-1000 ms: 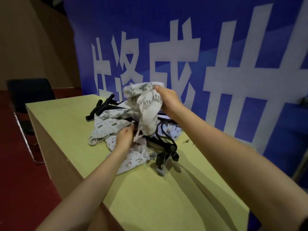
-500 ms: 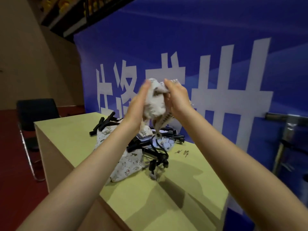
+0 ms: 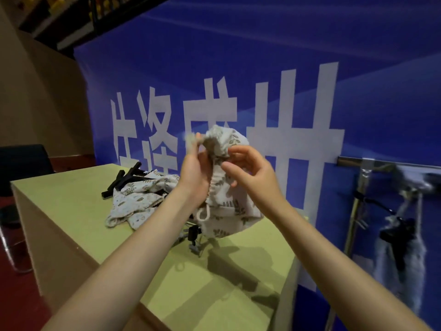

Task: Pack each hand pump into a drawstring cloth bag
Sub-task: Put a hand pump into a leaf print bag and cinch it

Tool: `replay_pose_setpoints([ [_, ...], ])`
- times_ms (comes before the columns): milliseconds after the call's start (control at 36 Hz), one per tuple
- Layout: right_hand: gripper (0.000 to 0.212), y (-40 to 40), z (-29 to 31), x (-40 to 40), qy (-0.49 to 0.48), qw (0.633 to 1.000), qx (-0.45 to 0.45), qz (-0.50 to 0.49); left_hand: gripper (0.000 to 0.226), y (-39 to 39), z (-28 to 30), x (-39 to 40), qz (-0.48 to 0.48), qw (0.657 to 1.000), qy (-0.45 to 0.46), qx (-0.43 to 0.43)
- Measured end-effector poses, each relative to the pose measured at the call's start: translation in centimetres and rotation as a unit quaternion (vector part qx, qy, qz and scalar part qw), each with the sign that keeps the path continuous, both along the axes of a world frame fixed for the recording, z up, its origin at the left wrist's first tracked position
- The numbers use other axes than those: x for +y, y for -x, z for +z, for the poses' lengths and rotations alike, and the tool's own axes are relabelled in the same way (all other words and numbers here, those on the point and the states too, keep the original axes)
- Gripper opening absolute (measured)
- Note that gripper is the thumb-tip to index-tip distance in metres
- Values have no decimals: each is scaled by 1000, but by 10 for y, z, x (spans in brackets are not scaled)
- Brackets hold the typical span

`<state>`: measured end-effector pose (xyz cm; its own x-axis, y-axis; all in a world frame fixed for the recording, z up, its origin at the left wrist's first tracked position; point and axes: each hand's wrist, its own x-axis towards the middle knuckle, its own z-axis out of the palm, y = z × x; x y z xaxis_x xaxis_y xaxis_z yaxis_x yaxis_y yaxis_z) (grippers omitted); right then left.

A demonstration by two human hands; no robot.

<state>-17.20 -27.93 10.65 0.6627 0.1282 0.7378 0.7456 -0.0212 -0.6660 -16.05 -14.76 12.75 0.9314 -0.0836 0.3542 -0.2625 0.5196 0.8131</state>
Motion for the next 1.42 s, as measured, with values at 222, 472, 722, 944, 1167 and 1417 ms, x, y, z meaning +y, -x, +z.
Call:
replay_pose_setpoints([
  [222, 18, -7, 1, 7, -42, 997, 28, -56, 43, 3, -18, 1, -16, 998, -51, -35],
  [472, 23, -6, -7, 19, -55, 995, 86, -14, 30, 7, -34, 15, 53, 988, -120, -78],
  [722, 22, -16, 1, 8, 22, 966, 250, 56, 26, -5, -23, 51, 45, 988, -143, 32],
  [944, 17, -35, -31, -7, 291, 919, 178, -197, 26, -9, -34, 87, -83, 983, -106, 127],
  [1167, 23, -34, -16, -11, -223, 811, 499, 208, 42, -22, -49, 85, 149, 903, -403, -6],
  [1417, 31, -26, 9, -20, -116, 831, 488, 240, 20, -38, -52, 131, 406, 690, -580, -151],
])
